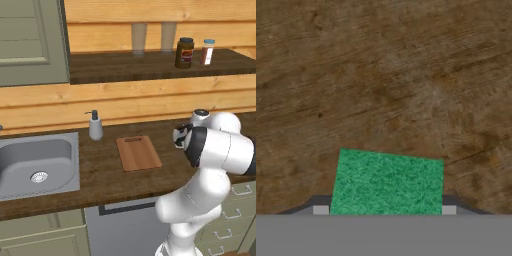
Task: Pick up the sponge from the counter and clean the cutting board by briefly scrubbing or pressing down on the cutting board. Once finished, release the sponge.
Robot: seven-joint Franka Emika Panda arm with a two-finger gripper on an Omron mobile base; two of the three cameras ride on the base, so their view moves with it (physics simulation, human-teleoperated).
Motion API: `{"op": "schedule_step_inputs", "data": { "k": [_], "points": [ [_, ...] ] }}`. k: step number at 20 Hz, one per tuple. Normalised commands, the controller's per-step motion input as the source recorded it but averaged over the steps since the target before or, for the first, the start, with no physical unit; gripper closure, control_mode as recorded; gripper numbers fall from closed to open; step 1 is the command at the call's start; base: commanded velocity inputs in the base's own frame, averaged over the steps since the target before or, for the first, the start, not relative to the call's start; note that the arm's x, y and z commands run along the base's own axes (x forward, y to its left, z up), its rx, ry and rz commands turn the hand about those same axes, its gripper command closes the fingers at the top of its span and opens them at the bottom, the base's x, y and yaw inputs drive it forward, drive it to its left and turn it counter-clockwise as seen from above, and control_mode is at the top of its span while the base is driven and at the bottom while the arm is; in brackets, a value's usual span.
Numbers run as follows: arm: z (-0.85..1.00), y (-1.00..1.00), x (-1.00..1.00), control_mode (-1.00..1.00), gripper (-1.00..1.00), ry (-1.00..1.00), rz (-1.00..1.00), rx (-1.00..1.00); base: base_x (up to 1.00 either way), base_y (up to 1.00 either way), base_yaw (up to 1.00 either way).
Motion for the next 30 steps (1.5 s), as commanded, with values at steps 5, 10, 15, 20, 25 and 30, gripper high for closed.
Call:
{"op": "schedule_step_inputs", "data": {
  "k": [5, 10, 15, 20, 25, 30],
  "points": [
    [0.47, 0.58, -0.26, -1.0, 1.0, -0.02, -0.05, 0.03, 0.0, 0.0, 0.0],
    [0.05, 0.9, -0.22, -1.0, 1.0, -0.02, -0.17, 0.0, 0.0, 0.0, 0.0],
    [0.04, 0.99, -0.11, -1.0, 1.0, 0.0, -0.17, 0.0, 0.0, 0.0, 0.0],
    [0.0, 0.96, 0.0, -1.0, 1.0, 0.08, -0.16, -0.02, 0.0, 0.0, 0.0],
    [-0.02, 0.77, 0.19, -1.0, 1.0, 0.09, -0.14, -0.02, 0.0, 0.0, 0.0],
    [-0.07, 0.62, 0.06, -1.0, 1.0, 0.02, -0.12, 0.0, 0.0, 0.0, 0.0]
  ]
}}
